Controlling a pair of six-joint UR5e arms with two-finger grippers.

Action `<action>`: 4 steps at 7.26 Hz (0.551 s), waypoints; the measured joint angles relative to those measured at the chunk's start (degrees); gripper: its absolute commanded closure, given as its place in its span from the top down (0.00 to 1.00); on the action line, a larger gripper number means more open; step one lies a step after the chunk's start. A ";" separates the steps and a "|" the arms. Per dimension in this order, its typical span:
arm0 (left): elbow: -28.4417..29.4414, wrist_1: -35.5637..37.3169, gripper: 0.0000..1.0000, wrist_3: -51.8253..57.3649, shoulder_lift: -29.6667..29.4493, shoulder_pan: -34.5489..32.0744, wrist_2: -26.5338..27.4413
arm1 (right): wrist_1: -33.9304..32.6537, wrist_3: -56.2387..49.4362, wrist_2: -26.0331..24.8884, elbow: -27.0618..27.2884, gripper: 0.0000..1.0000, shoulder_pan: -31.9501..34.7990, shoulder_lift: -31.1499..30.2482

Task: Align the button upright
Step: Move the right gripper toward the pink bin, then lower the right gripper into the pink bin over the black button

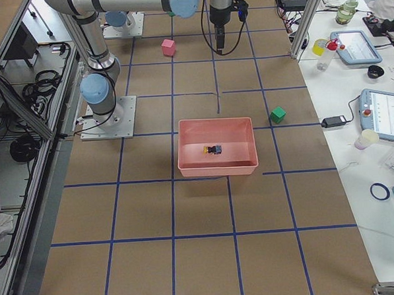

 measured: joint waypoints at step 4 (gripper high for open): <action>-0.02 0.00 1.00 0.03 -0.07 0.00 -0.02 | -20.49 -17.81 -0.11 13.40 1.00 -18.52 5.38</action>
